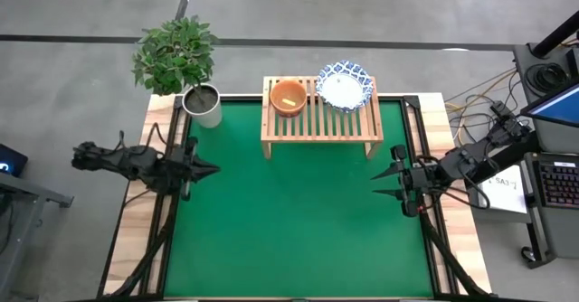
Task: Place and stack bowls onto a shelf
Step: Return to Home Position
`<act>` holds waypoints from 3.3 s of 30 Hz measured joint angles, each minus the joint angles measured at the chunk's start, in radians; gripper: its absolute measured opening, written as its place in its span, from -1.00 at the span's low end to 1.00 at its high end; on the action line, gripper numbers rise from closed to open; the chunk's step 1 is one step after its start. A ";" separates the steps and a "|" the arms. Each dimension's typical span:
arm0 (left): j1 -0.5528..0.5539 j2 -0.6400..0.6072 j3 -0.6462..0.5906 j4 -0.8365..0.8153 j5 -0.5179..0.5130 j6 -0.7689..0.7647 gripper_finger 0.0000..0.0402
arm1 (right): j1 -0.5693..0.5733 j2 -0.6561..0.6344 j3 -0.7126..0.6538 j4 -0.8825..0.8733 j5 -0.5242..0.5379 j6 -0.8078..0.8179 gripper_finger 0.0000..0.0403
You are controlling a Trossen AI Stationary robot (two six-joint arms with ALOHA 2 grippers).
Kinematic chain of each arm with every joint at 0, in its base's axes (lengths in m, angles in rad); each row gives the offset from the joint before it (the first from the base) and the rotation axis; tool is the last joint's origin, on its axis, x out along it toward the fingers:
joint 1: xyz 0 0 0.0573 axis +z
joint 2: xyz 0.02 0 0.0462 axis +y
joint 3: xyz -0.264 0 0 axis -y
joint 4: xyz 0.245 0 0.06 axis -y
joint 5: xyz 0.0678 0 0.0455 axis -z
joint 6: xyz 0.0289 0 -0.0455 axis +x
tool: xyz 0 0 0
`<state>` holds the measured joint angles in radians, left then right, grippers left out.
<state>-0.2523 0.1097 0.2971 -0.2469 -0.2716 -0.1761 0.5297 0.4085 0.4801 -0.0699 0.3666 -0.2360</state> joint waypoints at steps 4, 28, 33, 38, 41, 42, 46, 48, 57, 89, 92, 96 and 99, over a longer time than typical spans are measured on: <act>0.000 -0.112 -0.073 0.010 -0.010 0.000 -1.00 | 0.000 -0.002 0.000 0.000 0.000 -0.002 -0.29; 0.005 -0.103 -0.271 0.258 0.046 0.074 -1.00 | 0.000 -0.298 -0.144 -0.030 -0.027 0.034 -0.29; 0.005 -0.103 -0.271 0.259 0.046 0.074 -1.00 | 0.000 -0.408 -0.219 -0.042 -0.014 0.027 -0.29; 0.006 -0.102 -0.269 0.257 0.031 0.047 -1.00 | 0.000 -0.398 -0.237 -0.057 0.035 0.029 -0.29; 0.006 -0.099 -0.265 0.253 0.024 0.056 -1.00 | 0.000 -0.408 -0.288 0.030 -0.007 0.004 -0.29; 0.006 -0.099 -0.263 0.255 0.023 0.056 -1.00 | 0.000 -0.408 -0.312 0.068 -0.015 -0.001 -0.29; 0.006 -0.097 -0.262 0.254 0.023 0.058 -1.00 | 0.000 -0.405 -0.397 0.197 -0.047 0.014 -0.29; 0.006 -0.094 -0.262 0.257 0.023 0.059 -1.00 | 0.000 -0.409 -0.437 0.237 -0.073 0.036 -0.29; 0.006 -0.076 -0.261 0.254 0.024 0.059 -1.00 | 0.000 -0.404 -0.468 0.164 -0.139 0.118 -0.29; 0.006 -0.065 -0.261 0.253 0.024 0.059 -1.00 | 0.000 -0.361 -0.468 0.118 -0.122 0.236 -0.29; 0.006 -0.065 -0.261 0.253 0.024 0.059 -1.00 | 0.000 -0.361 -0.468 0.117 -0.122 0.236 -0.29; 0.006 -0.065 -0.261 0.253 0.024 0.059 -1.00 | 0.000 -0.361 -0.469 0.117 -0.122 0.236 -0.29; 0.006 -0.065 -0.261 0.253 0.024 0.059 -1.00 | 0.000 -0.361 -0.469 0.117 -0.122 0.236 -0.29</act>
<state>-0.2466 0.0444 0.0364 0.0062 -0.2478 -0.1173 0.5297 0.0475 0.0113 0.0471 0.2447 0.0002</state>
